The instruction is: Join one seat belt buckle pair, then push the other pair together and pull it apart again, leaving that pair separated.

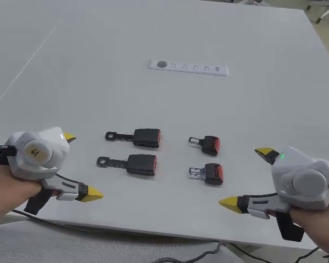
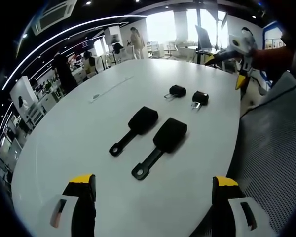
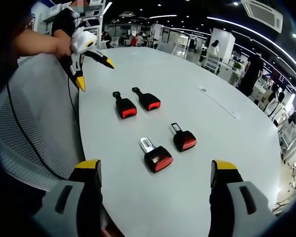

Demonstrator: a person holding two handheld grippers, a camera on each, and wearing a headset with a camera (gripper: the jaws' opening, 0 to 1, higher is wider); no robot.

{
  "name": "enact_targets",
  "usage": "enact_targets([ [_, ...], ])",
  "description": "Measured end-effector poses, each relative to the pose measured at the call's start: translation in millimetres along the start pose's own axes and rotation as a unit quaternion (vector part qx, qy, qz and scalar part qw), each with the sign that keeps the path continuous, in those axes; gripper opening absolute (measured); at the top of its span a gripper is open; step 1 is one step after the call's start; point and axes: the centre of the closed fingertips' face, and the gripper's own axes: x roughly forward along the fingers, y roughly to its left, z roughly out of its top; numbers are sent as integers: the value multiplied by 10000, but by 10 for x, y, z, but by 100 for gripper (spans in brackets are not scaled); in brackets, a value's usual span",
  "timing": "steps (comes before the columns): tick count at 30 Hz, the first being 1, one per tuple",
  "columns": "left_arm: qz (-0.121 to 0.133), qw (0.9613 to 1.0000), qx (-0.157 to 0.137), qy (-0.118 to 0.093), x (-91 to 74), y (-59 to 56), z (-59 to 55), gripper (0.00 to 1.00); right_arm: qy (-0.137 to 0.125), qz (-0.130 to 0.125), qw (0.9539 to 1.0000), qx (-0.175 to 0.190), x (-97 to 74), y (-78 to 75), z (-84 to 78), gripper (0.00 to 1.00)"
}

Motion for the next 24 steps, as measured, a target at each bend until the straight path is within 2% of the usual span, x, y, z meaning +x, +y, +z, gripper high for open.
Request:
enact_targets([
  [3,66,10000,5,48,-7,20,-13,100,115,13,9999,54,22,-6,-30,92],
  [6,107,9999,-44,31,-16,43,-8,100,124,32,9999,-51,25,11,-20,92],
  [9,58,9999,-51,63,-2,26,-31,100,146,67,9998,-86,32,23,-15,90],
  [14,-6,9999,61,89,2,-1,-13,99,93,116,9996,-219,51,7,0,84],
  [16,-59,9995,306,-6,8,-8,14,95,4,143,9994,-325,61,5,34,83],
  [19,-90,9995,286,59,16,-16,5,94,-28,244,9989,-408,76,24,55,77],
  [24,-231,9985,453,196,39,-72,0,92,-2,338,9983,-470,134,6,49,74],
])
